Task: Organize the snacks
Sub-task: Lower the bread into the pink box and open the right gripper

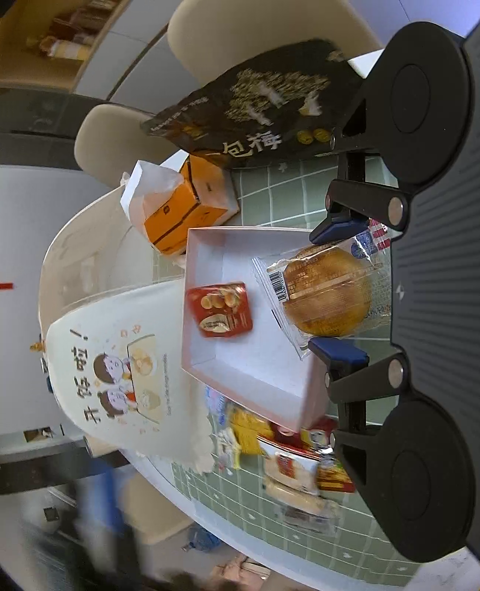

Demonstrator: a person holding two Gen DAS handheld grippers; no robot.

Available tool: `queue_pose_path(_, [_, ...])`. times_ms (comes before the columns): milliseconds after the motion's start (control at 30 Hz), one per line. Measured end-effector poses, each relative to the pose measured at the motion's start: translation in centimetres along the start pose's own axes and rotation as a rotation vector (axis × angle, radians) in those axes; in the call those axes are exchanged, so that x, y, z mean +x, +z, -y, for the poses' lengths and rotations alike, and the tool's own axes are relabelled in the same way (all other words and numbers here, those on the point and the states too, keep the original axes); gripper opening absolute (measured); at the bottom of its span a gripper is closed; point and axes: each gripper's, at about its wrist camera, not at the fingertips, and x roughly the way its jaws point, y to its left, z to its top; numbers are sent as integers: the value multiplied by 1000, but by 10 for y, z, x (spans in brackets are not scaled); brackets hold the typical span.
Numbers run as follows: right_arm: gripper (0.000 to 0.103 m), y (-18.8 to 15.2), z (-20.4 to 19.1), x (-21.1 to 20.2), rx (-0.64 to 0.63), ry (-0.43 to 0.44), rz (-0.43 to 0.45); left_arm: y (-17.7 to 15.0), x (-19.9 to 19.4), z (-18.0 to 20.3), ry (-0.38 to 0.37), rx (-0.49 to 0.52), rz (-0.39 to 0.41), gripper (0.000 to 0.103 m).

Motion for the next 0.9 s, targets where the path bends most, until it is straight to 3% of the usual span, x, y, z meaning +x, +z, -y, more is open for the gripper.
queue_pose_path(100, [58,41,-3,18,21,64,72,-46,-11,-34,68,-123,-36,66])
queue_pose_path(167, [69,66,-8,31,8,30,90,-71,-16,-53,118,-169,-98,66])
queue_pose_path(267, [69,85,-12,43,21,-23,92,-103,-30,-75,219,-151,-192,66])
queue_pose_path(433, [69,60,-38,55,38,174,-12,-138,-60,-106,342,-207,-241,66])
queue_pose_path(533, [69,43,-82,72,-69,234,-93,-149,-71,-115,362,-253,-243,66])
queue_pose_path(700, [69,46,-152,104,-183,327,-191,-152,-80,-113,361,-243,-250,66])
queue_pose_path(900, [69,52,-211,160,-305,273,-239,-160,-85,-105,303,-234,-291,65])
